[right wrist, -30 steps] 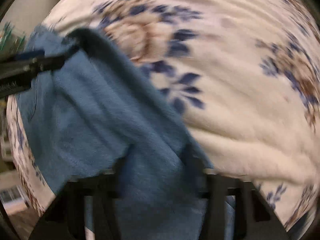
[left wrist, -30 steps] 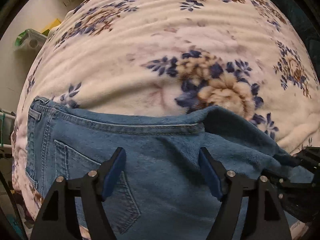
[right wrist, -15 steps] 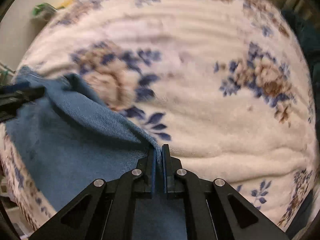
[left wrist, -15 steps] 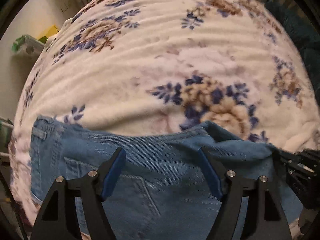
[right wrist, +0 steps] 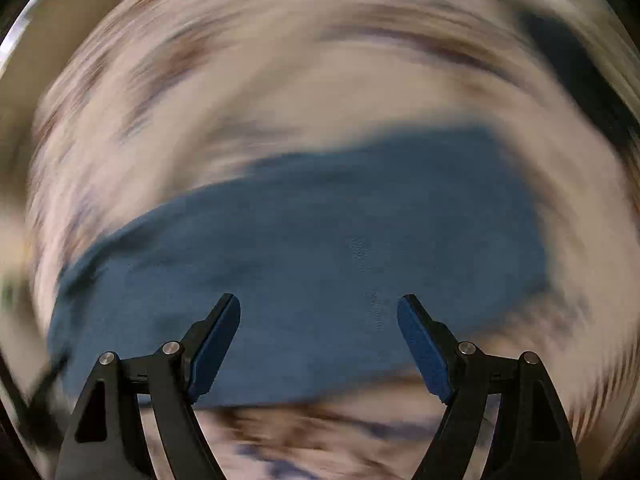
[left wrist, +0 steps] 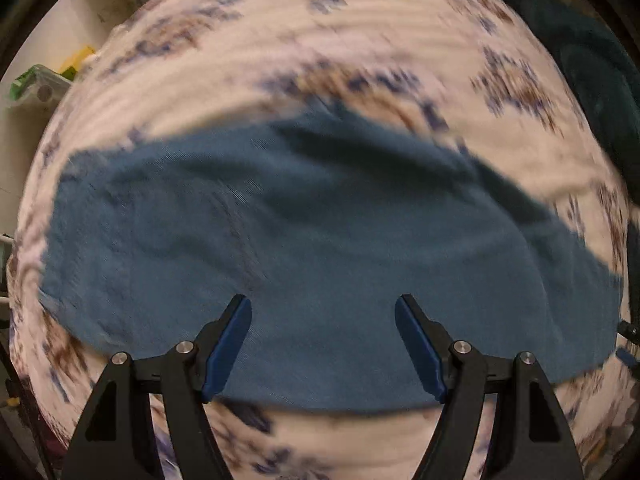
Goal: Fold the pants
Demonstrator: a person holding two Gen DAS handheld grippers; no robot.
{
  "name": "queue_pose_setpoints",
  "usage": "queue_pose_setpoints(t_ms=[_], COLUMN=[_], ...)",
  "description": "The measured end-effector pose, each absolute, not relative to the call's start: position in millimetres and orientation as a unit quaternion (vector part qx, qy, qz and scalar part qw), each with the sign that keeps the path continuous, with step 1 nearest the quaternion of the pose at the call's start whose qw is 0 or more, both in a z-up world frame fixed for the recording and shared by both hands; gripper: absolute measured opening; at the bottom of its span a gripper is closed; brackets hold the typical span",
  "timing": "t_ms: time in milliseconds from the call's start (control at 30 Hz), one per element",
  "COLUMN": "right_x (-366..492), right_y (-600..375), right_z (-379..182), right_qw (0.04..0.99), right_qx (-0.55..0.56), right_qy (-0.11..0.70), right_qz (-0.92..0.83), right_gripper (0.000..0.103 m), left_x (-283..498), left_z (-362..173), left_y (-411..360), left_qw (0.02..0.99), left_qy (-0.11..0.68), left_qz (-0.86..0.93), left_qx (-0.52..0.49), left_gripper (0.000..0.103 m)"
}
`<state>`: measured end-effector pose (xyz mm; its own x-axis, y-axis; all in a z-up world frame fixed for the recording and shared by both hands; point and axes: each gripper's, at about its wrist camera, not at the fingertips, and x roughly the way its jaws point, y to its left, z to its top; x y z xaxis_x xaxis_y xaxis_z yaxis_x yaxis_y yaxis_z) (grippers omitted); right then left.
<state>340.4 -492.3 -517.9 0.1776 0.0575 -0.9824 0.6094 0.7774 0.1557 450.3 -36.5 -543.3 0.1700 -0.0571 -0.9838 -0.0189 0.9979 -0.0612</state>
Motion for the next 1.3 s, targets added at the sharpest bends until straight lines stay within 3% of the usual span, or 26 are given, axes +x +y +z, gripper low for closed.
queue_pose_setpoints(t_ms=[133,300,367,400,567,700,800,833,867,967,1067,1200,1233,1300], right_x=[255,260,274,280,284,289,294,290,281,250,235,239,242,249], right_y=[-598,-627,-621,-615,-607,-624,-633,-638,-642,-635,-614,-603,-601,-593], right_z=[-541,-569,-574,-574,-538,-570,-591,-588,-582,-561,-572,-633,-641,-633], right_qw=[0.677,0.695,0.707,0.715,0.76,0.72,0.692,0.688,0.685,0.693,0.689,0.632,0.631,0.654], right_qx=[0.358,0.37,0.347,0.318,0.234,0.28,0.31,0.331,0.358,0.402,0.449,0.573,0.591,0.589], right_qy=[0.568,0.56,0.568,0.573,0.53,0.568,0.596,0.588,0.57,0.518,0.506,0.469,0.448,0.424], right_qz=[-0.302,-0.258,-0.241,-0.243,-0.296,-0.283,-0.264,-0.267,-0.278,-0.3,-0.26,-0.228,-0.229,-0.216], right_gripper=[0.07,0.054,0.032,0.014,0.01,0.011,0.017,0.025,0.039,0.058,0.059,0.06,0.054,0.009], left_x=[435,432,433,433,430,427,424,422,420,411,401,393,392,391], left_z=[-557,-559,-557,-556,-555,-562,-563,-563,-563,-564,-567,-577,-579,-580], left_y=[-76,-119,-130,-134,-137,-124,-113,-110,-106,-93,-71,-38,-32,-19], left_qw=[0.752,0.757,0.758,0.759,0.762,0.757,0.754,0.754,0.755,0.752,0.743,0.732,0.731,0.73], left_qy=[0.658,0.652,0.65,0.649,0.644,0.652,0.657,0.656,0.656,0.659,0.669,0.678,0.679,0.677], left_qz=[-0.03,-0.044,-0.047,-0.046,-0.042,-0.027,-0.021,-0.021,-0.021,-0.022,-0.011,0.015,0.02,0.024], left_qx=[-0.019,0.006,0.014,0.022,0.047,0.037,0.018,0.013,0.01,-0.007,-0.034,-0.063,-0.07,-0.089], left_gripper=[0.073,0.073,0.073,0.073,0.073,0.073,0.073,0.073,0.073,0.073,0.073,0.073,0.073,0.073])
